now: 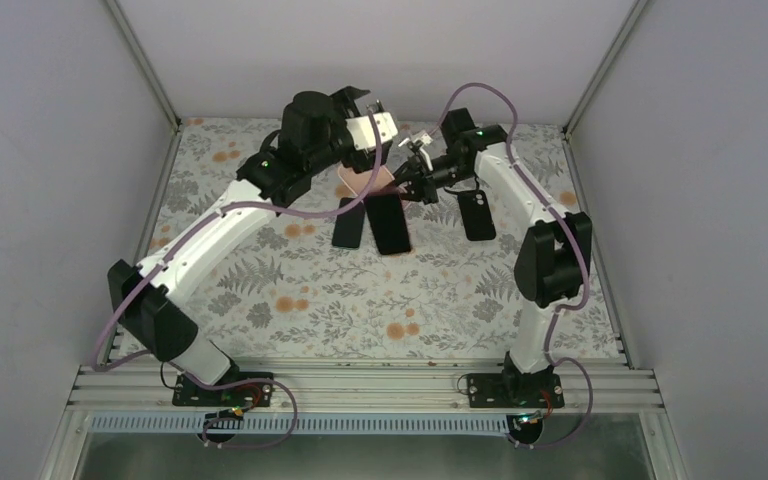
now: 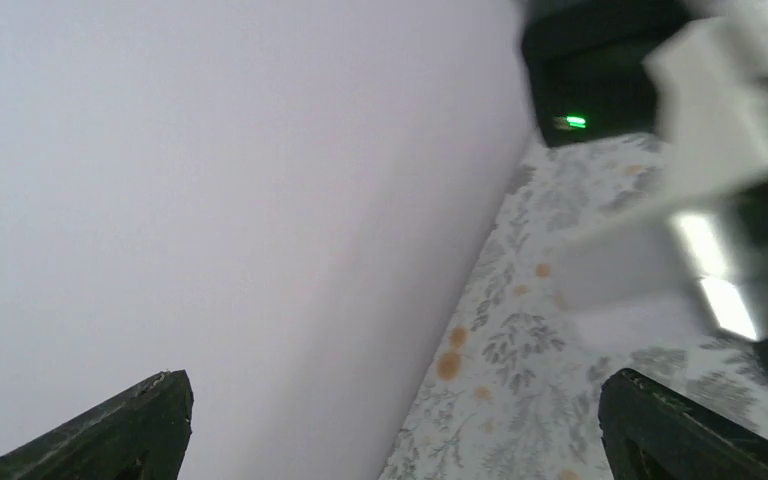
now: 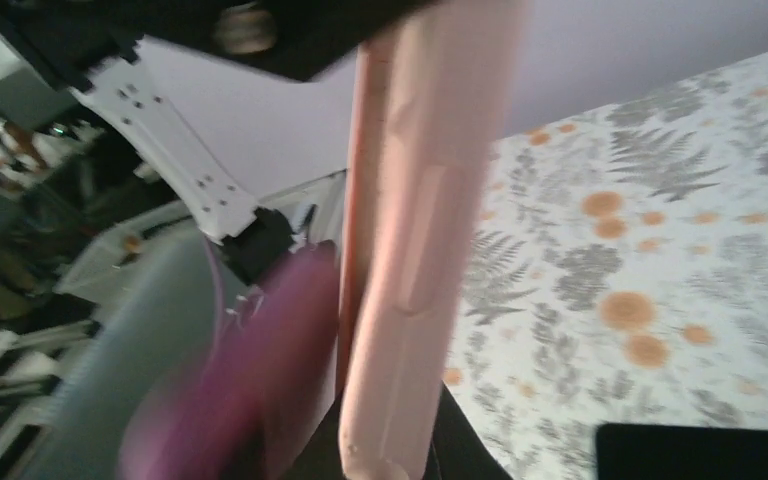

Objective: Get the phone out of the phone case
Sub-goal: Remove the phone case from the phone.

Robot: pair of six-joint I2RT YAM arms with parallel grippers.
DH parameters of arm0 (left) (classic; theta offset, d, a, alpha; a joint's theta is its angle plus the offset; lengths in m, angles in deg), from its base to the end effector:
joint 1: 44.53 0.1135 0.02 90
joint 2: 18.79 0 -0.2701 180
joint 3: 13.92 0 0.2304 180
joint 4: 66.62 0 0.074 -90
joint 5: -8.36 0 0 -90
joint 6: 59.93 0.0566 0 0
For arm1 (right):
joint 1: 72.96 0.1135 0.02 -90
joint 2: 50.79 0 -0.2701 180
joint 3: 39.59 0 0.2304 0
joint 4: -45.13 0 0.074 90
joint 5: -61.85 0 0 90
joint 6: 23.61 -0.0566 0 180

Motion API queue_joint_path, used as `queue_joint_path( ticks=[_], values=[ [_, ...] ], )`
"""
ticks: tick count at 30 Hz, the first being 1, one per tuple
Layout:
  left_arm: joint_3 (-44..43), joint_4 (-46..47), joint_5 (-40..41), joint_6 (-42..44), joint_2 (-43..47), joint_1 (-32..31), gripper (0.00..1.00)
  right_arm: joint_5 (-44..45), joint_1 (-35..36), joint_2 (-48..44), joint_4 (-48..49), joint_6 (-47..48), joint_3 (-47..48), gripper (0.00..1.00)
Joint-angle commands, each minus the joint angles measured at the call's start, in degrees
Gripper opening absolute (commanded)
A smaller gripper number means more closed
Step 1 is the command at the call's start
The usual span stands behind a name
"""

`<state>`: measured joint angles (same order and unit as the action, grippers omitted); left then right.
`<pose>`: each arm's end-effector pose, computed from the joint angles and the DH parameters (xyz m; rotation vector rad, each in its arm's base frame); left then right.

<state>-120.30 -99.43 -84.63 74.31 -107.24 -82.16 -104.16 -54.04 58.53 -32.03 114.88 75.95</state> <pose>0.2818 -0.2209 0.4209 1.2267 1.3583 0.0334 0.3294 0.1710 0.3105 -1.3828 1.5808 1.4841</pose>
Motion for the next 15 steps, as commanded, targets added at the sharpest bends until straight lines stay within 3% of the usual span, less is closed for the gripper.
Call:
queue_joint_path(
  ticks=[1,9,14,15],
  values=[
    [-0.33,7.31,7.09,-2.48,-6.27,2.02,1.00,-10.73,2.28,1.80,-11.54,4.96,2.65,0.03],
    [7.13,12.43,8.46,-2.51,-10.92,2.11,1.00,-6.10,0.03,3.14,-9.88,4.01,-7.48,0.03],
    [5.16,11.74,7.94,-1.15,-11.30,4.37,1.00,3.86,-6.88,5.11,6.74,-14.62,-9.80,0.03],
    [4.69,11.14,7.22,-1.06,-11.20,5.20,1.00,6.12,-7.96,5.27,7.20,-14.13,-9.59,0.03]
  ],
)
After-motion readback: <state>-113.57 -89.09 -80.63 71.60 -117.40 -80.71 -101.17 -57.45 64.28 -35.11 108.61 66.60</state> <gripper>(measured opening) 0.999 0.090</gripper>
